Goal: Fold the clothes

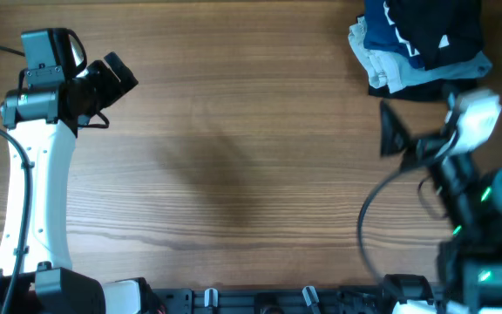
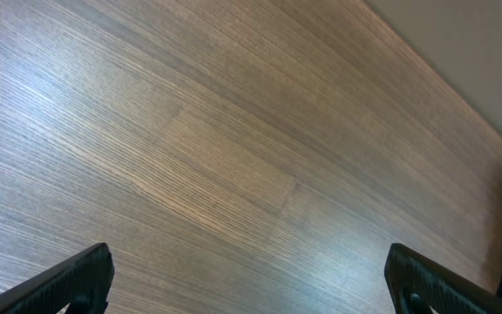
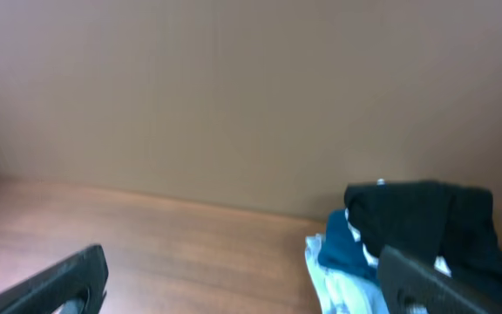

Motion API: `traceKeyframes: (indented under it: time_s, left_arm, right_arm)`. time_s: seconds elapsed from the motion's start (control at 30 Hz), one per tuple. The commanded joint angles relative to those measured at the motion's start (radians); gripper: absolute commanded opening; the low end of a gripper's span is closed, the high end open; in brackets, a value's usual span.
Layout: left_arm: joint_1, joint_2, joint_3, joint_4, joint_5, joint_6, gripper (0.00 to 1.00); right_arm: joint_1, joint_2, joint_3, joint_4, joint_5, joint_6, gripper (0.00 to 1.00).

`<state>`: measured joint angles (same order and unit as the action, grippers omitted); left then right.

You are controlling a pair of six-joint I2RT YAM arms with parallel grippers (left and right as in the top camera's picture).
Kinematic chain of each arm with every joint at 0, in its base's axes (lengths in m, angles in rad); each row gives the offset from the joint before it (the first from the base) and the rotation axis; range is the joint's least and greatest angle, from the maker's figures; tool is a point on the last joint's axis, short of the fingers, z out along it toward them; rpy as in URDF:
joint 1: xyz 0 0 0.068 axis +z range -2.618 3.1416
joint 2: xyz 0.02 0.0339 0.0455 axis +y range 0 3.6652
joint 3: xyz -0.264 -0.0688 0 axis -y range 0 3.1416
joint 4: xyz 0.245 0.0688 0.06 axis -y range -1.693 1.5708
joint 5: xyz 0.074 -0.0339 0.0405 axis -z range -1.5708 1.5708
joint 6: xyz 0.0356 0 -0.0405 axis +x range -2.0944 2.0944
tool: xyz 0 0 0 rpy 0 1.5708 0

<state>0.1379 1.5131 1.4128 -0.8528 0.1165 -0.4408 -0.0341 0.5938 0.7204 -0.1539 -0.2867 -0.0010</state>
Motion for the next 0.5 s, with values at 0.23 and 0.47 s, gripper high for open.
traceKeyframes:
  time_s: [0.23, 0.47]
  left_arm:
    - [0.004, 0.008, -0.006, 0.0, -0.003, -0.012, 1.0]
    - [0.004, 0.008, -0.006, 0.0, -0.002, -0.012, 1.0]
  right_arm:
    - [0.095, -0.422, -0.56, 0.213, 0.085, 0.004, 1.0]
    - [0.115, -0.573, -0.656, 0.206, 0.142, 0.001, 1.0]
